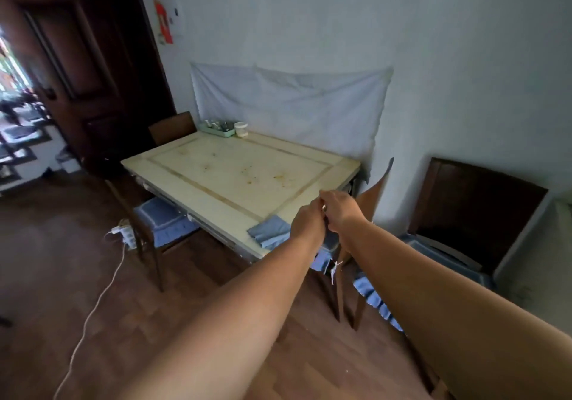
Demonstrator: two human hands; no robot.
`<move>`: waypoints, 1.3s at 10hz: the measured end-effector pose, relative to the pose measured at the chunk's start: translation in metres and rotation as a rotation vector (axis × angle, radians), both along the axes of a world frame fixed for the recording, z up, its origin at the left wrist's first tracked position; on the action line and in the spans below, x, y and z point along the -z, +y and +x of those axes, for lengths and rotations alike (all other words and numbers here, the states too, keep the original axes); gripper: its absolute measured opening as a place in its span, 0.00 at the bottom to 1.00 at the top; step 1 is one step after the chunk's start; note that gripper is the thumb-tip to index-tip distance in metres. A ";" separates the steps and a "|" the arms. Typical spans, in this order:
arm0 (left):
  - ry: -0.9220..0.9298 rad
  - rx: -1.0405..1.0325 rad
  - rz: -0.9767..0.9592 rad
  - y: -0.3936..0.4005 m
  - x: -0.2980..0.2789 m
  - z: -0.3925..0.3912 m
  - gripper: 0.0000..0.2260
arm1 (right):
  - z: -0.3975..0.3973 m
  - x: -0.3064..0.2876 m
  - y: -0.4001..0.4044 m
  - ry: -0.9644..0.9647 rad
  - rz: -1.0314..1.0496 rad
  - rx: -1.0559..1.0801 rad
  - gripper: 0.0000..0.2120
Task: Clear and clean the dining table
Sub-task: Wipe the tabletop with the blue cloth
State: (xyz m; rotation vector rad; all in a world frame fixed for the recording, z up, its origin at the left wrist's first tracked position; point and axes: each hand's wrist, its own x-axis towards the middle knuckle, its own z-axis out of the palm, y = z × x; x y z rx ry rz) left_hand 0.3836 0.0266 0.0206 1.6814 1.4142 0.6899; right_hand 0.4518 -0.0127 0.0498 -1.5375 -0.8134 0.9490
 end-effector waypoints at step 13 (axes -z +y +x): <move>-0.173 -0.360 -0.240 0.300 0.090 -0.071 0.26 | -0.047 0.074 0.340 -0.017 -0.107 -0.218 0.22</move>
